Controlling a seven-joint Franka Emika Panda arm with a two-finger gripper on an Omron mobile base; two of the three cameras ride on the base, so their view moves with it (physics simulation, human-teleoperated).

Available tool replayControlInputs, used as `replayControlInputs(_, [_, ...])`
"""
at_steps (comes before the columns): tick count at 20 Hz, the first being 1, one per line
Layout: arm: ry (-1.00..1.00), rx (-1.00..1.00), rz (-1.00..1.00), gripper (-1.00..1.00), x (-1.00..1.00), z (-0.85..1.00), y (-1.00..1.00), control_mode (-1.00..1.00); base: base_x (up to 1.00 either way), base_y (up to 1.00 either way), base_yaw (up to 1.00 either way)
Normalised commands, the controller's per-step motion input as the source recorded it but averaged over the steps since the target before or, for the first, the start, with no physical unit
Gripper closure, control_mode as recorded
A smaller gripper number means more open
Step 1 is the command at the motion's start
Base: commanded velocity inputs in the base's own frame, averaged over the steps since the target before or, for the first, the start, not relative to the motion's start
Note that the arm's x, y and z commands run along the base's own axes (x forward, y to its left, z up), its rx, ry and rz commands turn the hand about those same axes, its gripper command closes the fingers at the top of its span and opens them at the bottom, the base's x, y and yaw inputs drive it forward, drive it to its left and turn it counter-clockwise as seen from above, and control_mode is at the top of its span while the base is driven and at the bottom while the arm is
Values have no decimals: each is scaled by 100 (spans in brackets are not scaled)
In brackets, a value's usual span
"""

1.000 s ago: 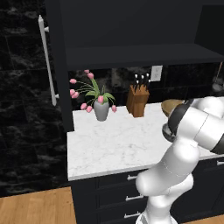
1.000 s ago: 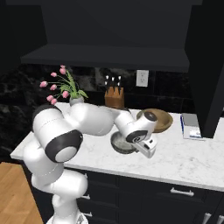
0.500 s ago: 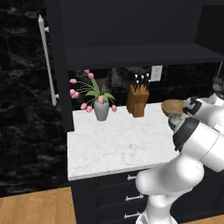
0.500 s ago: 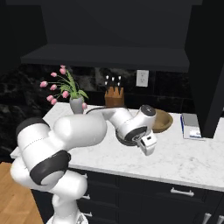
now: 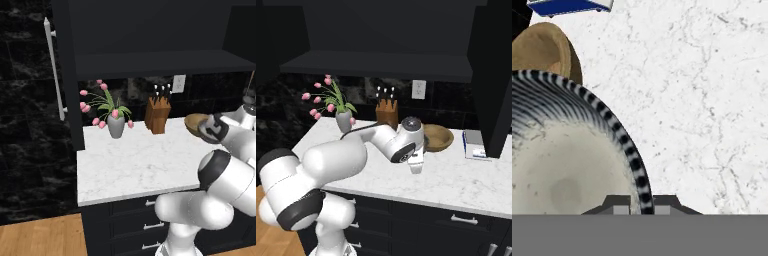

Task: Pick up the bowls on the counter and stack them on top of one another in the open cabinet. Place the smaller bowl on top of the larger bowl.

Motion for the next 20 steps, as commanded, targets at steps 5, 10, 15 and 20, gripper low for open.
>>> replayControlInputs(5, [-3, 5, -4, 100, 23, 14, -42, -100, 0, 0, 0])
replayControlInputs(10, [-1, 7, -1, 100, 39, 14, -50, -100, 0, 0, 0])
replayControlInputs(15, [-5, 11, 0, 100, 42, 1, -35, -100, 0, 0, 0])
replayControlInputs(20, [-3, 11, 0, 100, 63, 0, -4, -100, 0, 0, 0])
